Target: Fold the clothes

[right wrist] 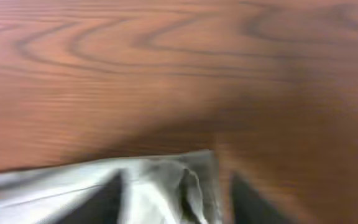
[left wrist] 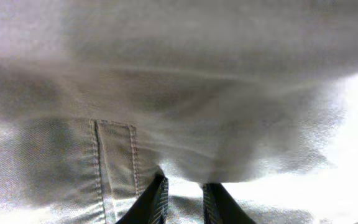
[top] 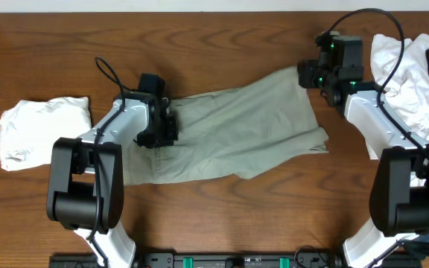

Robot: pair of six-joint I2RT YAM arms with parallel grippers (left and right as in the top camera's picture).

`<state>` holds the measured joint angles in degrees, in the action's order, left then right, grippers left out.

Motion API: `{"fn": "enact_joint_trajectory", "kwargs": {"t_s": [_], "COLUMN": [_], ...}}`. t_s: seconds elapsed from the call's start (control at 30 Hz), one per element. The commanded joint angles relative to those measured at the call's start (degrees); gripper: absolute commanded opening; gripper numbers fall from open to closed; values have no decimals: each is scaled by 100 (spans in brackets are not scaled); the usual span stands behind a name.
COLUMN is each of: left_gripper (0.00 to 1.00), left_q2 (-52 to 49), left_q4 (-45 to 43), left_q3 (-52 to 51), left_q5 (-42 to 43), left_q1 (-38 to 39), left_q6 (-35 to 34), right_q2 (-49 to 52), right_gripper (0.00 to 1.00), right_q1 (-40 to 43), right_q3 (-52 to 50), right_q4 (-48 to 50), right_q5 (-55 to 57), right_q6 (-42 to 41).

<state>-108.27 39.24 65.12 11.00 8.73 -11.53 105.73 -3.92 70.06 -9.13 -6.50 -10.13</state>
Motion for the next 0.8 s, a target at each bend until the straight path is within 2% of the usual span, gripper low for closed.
{"fn": "enact_joint_trajectory", "kwargs": {"t_s": [0.0,0.2,0.23,0.27,0.4,0.53,0.6,0.7,0.77], "left_gripper": [22,22,19,10,6,7,7,9,14], "left_q2": [-472,-472,-470,-466,-339,-81,68,258,374], "left_q4": [59,59,52,37,35,33,28,-48,-120], "left_q3": [-380,-380,-380,-369,-223,-94,-59,-37,-37], "left_q5": [-850,-852,-859,-890,-894,-892,-892,-892,-892], "left_q1": [-164,-164,-166,-170,-192,-192,-192,-192,-192], "left_q6": [103,103,103,101,76,76,79,76,76], "right_q2": [188,-85,-166,-256,-437,-382,-337,-306,-306], "right_gripper": [99,99,99,99,98,71,64,62,64], "right_q1": [63,44,31,17,-24,-83,-87,-87,-87], "right_q3": [4,22,22,22,22,-68,-229,-610,-909], "right_q4": [-188,-964,-1178,-1449,-2275,-2905,-2951,-2830,-2638], "right_q5": [505,-332,-673,-1027,-1880,-1692,-1473,-1425,-1429], "right_q6": [-352,422,614,852,1270,1388,1379,1353,1316]}}
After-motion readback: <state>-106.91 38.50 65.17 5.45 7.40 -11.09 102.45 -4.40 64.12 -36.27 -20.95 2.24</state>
